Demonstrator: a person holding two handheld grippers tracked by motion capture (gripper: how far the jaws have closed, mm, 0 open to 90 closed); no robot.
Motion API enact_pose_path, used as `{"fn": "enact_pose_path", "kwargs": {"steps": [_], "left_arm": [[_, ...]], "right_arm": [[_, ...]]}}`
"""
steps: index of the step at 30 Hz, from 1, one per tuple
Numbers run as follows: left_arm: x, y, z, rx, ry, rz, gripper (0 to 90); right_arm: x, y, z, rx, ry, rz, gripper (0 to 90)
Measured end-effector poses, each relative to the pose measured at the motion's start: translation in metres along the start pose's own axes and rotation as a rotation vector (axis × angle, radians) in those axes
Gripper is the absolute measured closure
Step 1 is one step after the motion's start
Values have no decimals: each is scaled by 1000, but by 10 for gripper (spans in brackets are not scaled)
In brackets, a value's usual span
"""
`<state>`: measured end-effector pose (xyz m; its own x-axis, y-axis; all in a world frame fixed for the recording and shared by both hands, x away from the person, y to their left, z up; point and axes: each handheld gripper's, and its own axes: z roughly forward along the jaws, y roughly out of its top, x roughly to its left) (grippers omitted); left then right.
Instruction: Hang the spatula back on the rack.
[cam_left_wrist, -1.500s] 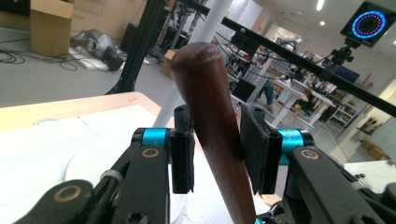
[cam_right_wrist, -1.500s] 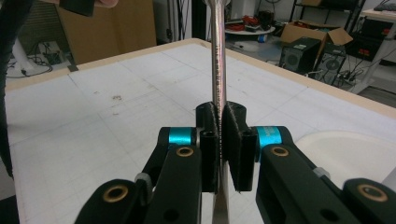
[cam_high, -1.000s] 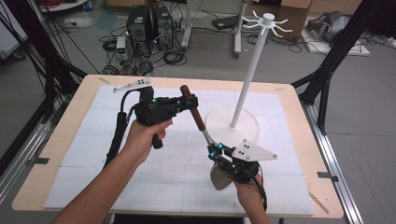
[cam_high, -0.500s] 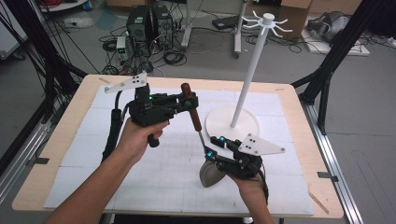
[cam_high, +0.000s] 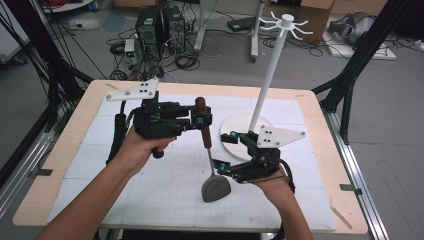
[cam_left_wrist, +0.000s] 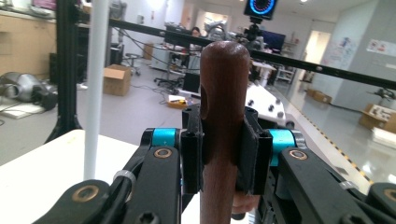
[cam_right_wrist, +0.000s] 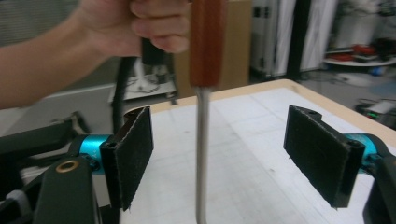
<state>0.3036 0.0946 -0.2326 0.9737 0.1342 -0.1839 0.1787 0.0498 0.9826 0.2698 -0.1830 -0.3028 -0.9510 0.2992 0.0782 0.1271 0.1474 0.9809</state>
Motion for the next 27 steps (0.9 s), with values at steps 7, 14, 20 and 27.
{"fn": "enact_pose_path", "kwargs": {"steps": [7,14,20,27], "left_arm": [[-3,-1,3,8,-35,13,728],[-3,-1,2,12,-61,19,728],[-3,-1,2,10,-79,23,728],[-2,-2,3,5,-79,23,728]], "right_arm": [[2,18,20,27,86,-18,399],[-1,18,27,31,91,-18,499],[-1,20,24,5,132,-4,661],[-2,16,21,-24,151,6,728]]}}
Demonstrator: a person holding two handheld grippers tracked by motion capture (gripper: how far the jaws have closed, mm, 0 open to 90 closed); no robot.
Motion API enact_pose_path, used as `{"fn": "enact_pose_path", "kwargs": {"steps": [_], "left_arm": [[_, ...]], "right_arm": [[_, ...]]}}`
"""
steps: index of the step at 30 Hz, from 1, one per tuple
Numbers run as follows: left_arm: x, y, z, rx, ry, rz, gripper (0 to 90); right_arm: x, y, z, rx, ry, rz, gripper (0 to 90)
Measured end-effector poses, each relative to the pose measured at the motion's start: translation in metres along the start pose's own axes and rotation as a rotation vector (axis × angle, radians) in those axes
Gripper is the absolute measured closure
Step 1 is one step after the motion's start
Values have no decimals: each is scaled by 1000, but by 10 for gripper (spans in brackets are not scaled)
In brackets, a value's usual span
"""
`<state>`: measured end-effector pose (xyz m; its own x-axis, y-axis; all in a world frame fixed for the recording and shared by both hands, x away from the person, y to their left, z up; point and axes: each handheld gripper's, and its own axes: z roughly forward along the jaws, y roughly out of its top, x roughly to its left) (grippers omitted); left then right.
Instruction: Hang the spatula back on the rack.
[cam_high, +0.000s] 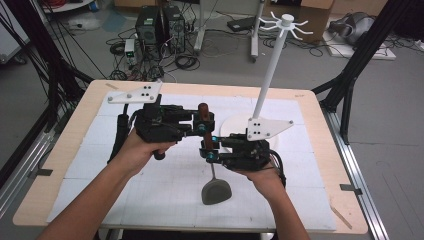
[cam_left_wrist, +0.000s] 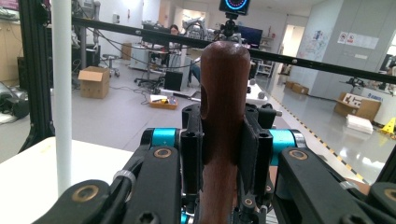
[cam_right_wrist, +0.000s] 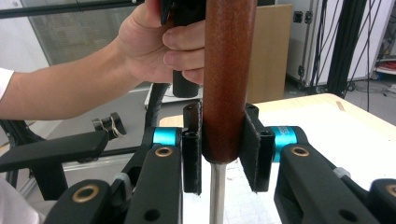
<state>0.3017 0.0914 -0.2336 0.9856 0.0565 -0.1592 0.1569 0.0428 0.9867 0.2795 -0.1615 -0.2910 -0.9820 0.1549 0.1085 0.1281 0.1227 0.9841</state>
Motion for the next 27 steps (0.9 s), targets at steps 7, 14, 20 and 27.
{"fn": "enact_pose_path", "kwargs": {"steps": [7,14,20,27], "left_arm": [[0,-2,2,2,20,-3,707],[1,-10,-23,-94,160,-26,420],[1,-37,-63,-83,344,38,346],[2,-73,-96,4,476,38,193]], "right_arm": [[0,-3,-1,-8,-23,34,739],[0,-3,-8,-14,-83,58,739],[-3,1,-20,-15,-198,75,739],[-7,10,-29,-22,-396,81,739]]}}
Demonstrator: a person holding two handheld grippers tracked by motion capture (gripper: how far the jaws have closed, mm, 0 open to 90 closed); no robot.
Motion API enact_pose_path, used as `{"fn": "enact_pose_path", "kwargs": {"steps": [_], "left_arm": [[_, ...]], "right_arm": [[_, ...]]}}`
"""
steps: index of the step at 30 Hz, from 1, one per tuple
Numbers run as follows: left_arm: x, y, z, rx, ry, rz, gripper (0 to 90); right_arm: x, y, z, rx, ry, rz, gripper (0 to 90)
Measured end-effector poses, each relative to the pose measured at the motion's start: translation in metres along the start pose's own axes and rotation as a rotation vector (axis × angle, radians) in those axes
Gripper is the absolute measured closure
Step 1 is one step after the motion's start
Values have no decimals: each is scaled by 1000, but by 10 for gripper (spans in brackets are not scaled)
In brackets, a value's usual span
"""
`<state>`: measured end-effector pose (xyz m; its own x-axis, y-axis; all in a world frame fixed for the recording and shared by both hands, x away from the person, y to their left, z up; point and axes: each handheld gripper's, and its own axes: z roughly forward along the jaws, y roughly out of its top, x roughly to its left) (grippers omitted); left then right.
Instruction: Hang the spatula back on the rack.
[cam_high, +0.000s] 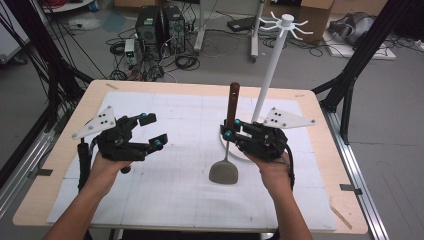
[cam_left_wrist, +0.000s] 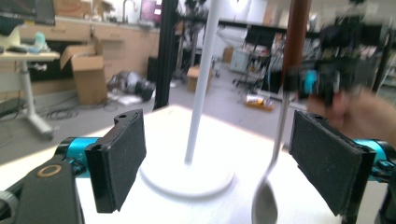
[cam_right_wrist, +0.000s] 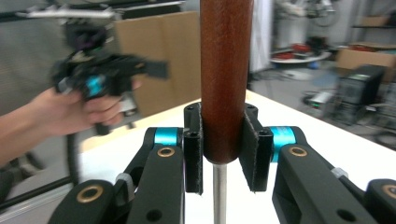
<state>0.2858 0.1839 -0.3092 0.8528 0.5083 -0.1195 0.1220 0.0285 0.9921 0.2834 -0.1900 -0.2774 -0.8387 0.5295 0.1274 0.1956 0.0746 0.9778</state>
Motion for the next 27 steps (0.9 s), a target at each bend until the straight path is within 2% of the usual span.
{"fn": "enact_pose_path", "kwargs": {"steps": [4,8,9,13,21,27], "left_arm": [[2,-13,-10,12,11,9,195],[4,-25,-17,15,12,10,201],[6,-33,-21,20,24,9,201],[9,-45,-28,41,44,12,201],[10,-56,-33,52,47,9,204],[12,-62,-37,53,48,9,208]], "right_arm": [[-4,5,-2,-3,-78,5,739],[-8,8,-5,-16,-112,20,738],[-9,9,-6,-20,-122,20,739],[-14,12,-11,-23,-152,31,739],[-24,29,-18,-42,-217,36,738],[-32,48,-23,-52,-244,36,738]]}}
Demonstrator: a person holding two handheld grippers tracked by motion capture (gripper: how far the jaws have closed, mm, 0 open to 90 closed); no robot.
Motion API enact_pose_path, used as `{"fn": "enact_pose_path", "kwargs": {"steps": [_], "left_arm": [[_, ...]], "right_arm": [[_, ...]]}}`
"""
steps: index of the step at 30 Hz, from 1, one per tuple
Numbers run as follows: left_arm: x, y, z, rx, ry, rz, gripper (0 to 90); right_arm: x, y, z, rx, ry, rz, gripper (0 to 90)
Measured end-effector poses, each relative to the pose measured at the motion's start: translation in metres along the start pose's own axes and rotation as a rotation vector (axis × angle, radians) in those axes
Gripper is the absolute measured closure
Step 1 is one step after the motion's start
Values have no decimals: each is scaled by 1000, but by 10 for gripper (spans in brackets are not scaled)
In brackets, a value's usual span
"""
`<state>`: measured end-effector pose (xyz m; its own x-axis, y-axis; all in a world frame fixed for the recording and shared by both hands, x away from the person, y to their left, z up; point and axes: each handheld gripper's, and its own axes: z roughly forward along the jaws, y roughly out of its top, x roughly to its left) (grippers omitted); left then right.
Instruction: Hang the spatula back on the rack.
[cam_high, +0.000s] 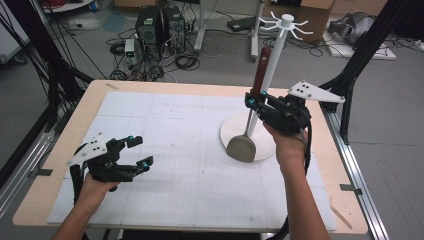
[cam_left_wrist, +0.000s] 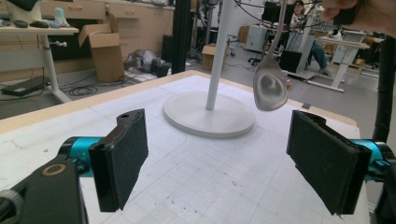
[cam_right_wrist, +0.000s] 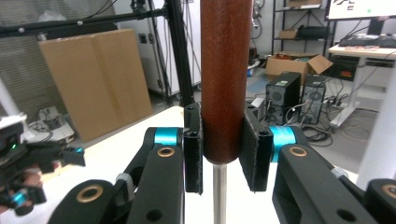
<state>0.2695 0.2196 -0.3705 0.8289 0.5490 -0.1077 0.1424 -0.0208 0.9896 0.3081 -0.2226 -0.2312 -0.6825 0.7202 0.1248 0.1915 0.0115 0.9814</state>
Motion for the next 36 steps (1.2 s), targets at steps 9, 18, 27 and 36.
{"fn": "enact_pose_path", "kwargs": {"steps": [9,18,27,36], "left_arm": [[1,-3,-1,4,7,3,209],[2,-5,-2,5,9,4,213],[2,-6,-2,8,9,4,215],[3,-8,-3,1,12,-9,215]], "right_arm": [[-10,22,-4,-3,-51,1,738],[-25,29,-1,12,-89,36,738],[-32,31,6,40,-120,45,738],[-36,25,5,42,-126,41,728]]}}
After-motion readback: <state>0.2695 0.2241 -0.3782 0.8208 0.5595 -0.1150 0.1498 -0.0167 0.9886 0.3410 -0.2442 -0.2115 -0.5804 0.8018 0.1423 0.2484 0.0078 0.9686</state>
